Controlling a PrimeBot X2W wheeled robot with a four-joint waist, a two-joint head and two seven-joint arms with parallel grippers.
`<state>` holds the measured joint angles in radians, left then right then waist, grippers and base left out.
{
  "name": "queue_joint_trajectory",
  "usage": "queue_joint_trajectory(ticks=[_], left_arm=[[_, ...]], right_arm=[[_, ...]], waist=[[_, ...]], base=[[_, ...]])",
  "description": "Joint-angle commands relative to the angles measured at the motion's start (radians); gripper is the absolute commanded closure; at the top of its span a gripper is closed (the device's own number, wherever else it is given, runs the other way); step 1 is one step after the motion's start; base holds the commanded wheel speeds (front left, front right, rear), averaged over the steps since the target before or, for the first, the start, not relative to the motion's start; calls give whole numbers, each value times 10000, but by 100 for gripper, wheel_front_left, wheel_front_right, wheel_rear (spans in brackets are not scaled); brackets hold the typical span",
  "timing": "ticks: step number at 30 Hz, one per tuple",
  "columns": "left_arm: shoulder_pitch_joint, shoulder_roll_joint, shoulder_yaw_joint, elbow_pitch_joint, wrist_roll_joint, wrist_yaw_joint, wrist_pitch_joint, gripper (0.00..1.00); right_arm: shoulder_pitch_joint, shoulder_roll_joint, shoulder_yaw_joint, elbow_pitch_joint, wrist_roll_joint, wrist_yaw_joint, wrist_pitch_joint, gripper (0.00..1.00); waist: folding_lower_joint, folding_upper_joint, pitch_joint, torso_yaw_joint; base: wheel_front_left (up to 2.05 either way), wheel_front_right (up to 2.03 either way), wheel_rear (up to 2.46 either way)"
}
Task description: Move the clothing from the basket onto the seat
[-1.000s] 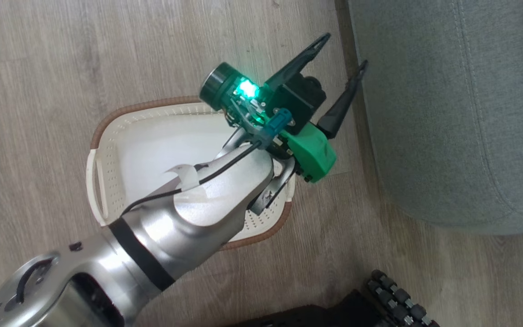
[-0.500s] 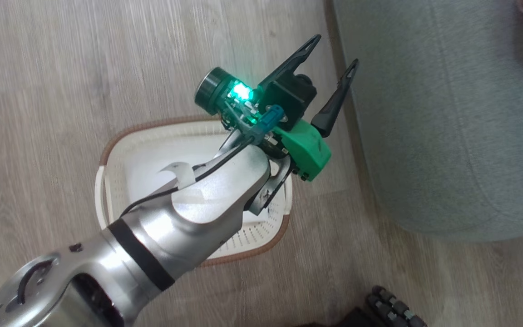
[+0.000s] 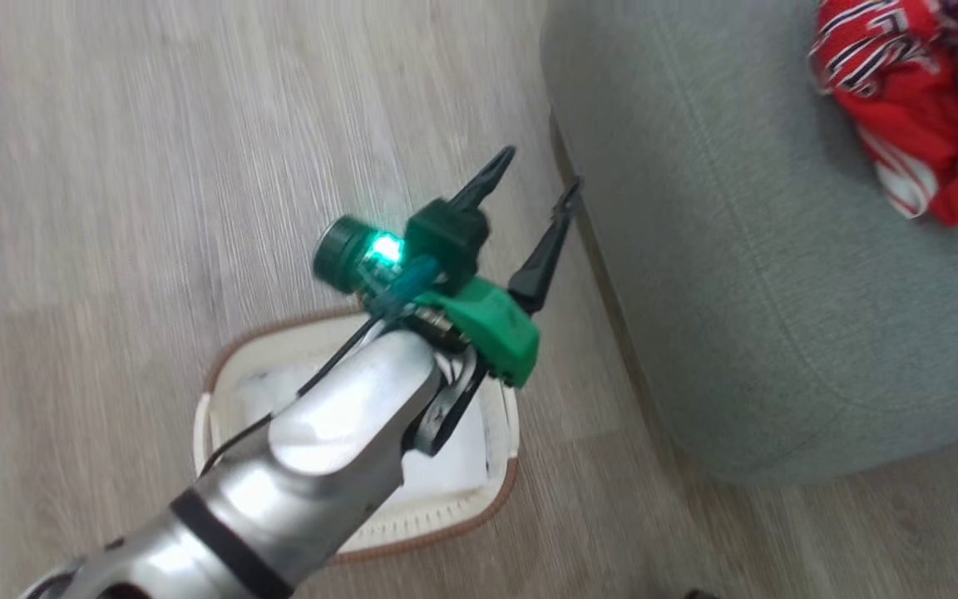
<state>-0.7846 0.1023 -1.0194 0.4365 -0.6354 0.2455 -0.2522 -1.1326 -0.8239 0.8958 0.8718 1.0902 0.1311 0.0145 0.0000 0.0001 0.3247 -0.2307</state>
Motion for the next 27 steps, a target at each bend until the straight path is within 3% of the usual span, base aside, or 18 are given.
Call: queue_joint_trajectory(ticks=[1, 11, 18, 22, 27], left_arm=[[111, 254, 525, -499, 123, -40, -94, 0], [1888, 1093, 1779, -1776, 336, 81, -94, 0], [3052, 1593, 2645, -2550, 394, 291, -95, 0], [3696, 1911, 3328, -3003, 533, 526, -95, 0], [4423, 2082, 3949, -3393, 695, 657, -95, 0]], right_arm=[[394, -527, 187, -286, 131, -4, -302, 0], [1348, -774, 529, -1445, 490, -4, -2171, 0], [2446, -721, -133, -1866, 450, -4, -2731, 0], [3401, -513, -1653, -2511, -124, -4, -2756, 0], [5307, 220, -4223, -3645, -1464, -4, -2760, 0]], waist=[[0, -1, -763, -44], [0, -1, -2172, 294], [0, -1, -2742, 675], [0, -1, -2918, 927], [0, -1, -3064, 1246]], base=[[0, 0, 0], [0, 0, 0], [0, 0, 0], [0, 0, 0], [0, 0, 0]])
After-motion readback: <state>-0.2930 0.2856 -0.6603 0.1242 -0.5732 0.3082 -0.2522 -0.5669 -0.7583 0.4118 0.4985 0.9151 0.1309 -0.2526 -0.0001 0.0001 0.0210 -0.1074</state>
